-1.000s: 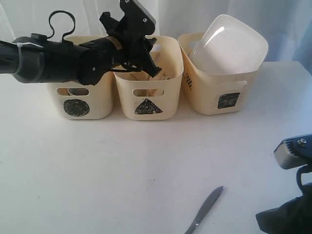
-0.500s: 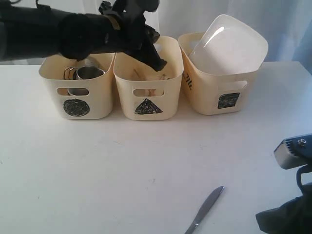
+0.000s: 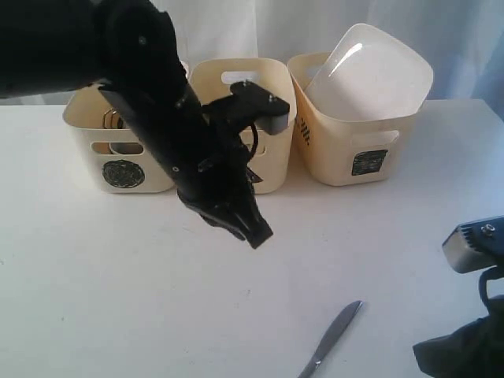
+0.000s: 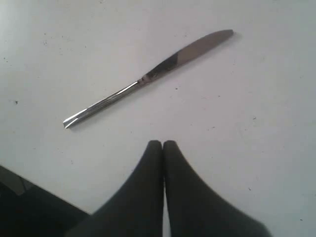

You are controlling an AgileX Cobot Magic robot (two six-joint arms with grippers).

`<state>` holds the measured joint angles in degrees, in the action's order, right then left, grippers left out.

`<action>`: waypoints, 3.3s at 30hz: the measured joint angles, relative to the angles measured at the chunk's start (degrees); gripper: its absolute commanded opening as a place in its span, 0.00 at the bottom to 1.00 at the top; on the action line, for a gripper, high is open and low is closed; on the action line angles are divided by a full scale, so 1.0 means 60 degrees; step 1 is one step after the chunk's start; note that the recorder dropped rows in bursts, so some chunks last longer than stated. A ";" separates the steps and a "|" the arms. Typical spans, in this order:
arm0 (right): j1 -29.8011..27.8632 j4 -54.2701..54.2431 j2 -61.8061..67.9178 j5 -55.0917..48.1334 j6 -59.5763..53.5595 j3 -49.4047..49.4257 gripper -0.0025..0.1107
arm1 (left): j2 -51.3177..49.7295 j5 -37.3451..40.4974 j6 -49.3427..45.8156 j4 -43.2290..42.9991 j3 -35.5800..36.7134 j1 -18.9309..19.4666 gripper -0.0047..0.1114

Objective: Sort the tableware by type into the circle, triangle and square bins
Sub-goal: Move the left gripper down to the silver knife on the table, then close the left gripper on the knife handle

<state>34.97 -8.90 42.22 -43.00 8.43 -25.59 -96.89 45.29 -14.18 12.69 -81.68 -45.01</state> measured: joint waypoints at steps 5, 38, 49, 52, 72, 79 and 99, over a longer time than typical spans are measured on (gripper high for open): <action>0.0000 0.0042 0.0000 0.0521 0.0000 0.0000 0.02 | -0.0616 0.0652 -0.0445 0.1100 0.0000 -0.0006 0.34; 0.0000 0.9614 -0.0020 0.0877 0.8583 0.0000 0.02 | -0.2763 -0.0834 -0.0649 0.1419 0.0000 -0.2109 0.44; 0.0000 0.9741 -0.0020 0.0590 0.8661 0.0000 0.02 | -0.3397 -0.1030 -0.0363 0.0820 -0.0018 -0.2109 0.43; 0.0000 0.9761 -0.0020 0.0554 0.8661 0.0000 0.02 | -0.3434 -0.1009 -0.0199 0.0803 -0.0056 -0.2109 0.43; 0.0000 0.9761 -0.0020 0.0529 0.8747 0.0000 0.02 | -0.3450 -0.0942 0.1642 -0.1419 -0.0244 -0.3154 0.43; 0.0000 0.9761 -0.0020 0.0506 0.8766 0.0000 0.02 | -0.3433 -0.0740 0.2462 -0.1555 -0.0426 -0.3204 0.43; 0.0000 0.9761 -0.0020 0.0506 0.8766 0.0000 0.02 | -0.2772 -0.0988 0.3391 -0.1613 -0.0426 -0.3260 0.43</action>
<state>34.97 49.67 42.10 -39.96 61.03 -25.59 -113.52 39.36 6.16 3.01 -84.24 -64.57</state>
